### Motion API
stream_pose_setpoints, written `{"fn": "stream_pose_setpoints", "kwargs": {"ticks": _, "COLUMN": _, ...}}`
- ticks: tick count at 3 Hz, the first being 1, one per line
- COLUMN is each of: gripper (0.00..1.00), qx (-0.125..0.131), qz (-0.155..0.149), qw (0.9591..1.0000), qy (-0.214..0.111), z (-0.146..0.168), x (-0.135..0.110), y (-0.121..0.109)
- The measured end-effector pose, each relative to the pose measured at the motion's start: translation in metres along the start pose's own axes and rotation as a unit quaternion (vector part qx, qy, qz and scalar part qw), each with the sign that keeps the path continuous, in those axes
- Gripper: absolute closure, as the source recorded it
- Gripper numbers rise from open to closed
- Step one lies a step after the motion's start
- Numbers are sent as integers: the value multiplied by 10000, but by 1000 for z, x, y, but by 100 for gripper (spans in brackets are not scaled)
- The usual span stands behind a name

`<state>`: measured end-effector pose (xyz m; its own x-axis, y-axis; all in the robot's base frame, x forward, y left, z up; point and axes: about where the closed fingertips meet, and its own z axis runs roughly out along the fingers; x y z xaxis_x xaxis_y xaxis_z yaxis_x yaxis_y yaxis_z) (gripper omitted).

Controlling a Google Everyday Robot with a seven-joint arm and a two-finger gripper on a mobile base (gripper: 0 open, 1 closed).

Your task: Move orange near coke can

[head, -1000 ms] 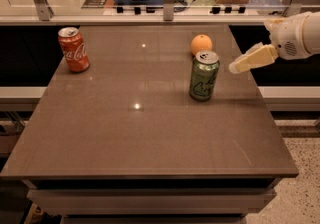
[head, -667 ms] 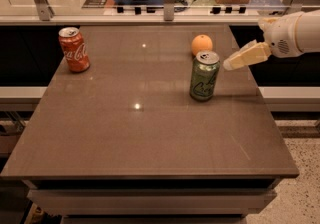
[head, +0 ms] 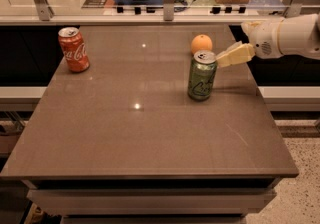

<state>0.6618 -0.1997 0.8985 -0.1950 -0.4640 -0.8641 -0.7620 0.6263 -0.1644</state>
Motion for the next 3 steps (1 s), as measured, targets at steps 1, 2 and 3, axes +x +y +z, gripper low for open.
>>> {"fn": "stream_pose_setpoints", "kwargs": {"ticks": 1, "gripper": 0, "qx": -172, "qz": 65, "qw": 9994, "qy": -287, "z": 20, "x": 3, "y": -2}}
{"fn": "stream_pose_setpoints", "kwargs": {"ticks": 2, "gripper": 0, "qx": -348, "qz": 154, "qw": 9980, "qy": -514, "z": 39, "x": 5, "y": -5}}
{"fn": "stream_pose_setpoints", "kwargs": {"ticks": 3, "gripper": 0, "qx": -426, "qz": 202, "qw": 9965, "qy": -692, "z": 52, "x": 5, "y": -11}}
